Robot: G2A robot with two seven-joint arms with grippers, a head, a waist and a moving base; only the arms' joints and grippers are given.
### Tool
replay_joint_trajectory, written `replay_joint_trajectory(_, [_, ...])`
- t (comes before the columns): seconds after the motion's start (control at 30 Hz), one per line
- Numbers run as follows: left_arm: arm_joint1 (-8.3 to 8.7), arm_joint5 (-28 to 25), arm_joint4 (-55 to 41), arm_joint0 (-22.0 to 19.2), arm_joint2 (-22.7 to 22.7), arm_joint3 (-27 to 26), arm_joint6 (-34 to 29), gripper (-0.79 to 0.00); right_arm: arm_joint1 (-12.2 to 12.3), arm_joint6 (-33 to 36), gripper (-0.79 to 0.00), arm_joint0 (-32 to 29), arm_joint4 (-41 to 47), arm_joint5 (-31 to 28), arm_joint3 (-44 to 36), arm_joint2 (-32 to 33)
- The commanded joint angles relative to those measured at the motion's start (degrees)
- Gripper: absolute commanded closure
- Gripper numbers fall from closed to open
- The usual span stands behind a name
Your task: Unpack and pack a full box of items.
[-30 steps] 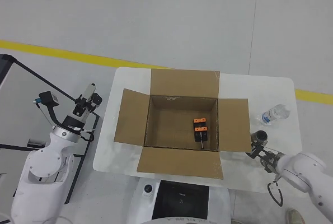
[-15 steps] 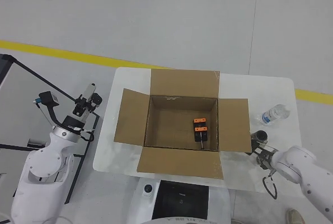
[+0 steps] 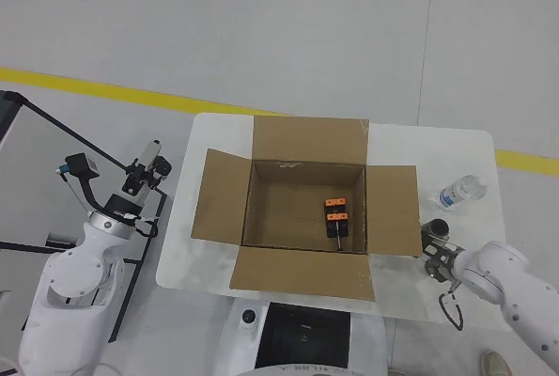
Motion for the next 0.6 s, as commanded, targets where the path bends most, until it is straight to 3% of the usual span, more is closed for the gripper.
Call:
replay_joint_trajectory(0.0, [0.0, 0.0, 0.0, 0.0, 0.0, 0.0, 0.0, -0.785, 0.14, 0.13, -0.369, -0.63, -0.08, 0.09, -0.78, 0.81])
replay_joint_trajectory(0.3, [0.0, 0.0, 0.0, 0.0, 0.0, 0.0, 0.0, -0.785, 1.85, -0.13, -0.336, -6.44, 1.36, -1.12, -7.43, 8.53])
replay_joint_trajectory(0.43, [0.0, 0.0, 0.0, 0.0, 0.0, 0.0, 0.0, -0.785, 3.84, -2.61, -0.336, -14.33, -1.08, -1.12, -13.64, 18.12])
replay_joint_trajectory(0.57, [0.0, 0.0, 0.0, 0.0, 0.0, 0.0, 0.0, -0.785, 5.37, -5.14, -0.336, -25.72, -1.5, -0.73, -19.09, 33.19])
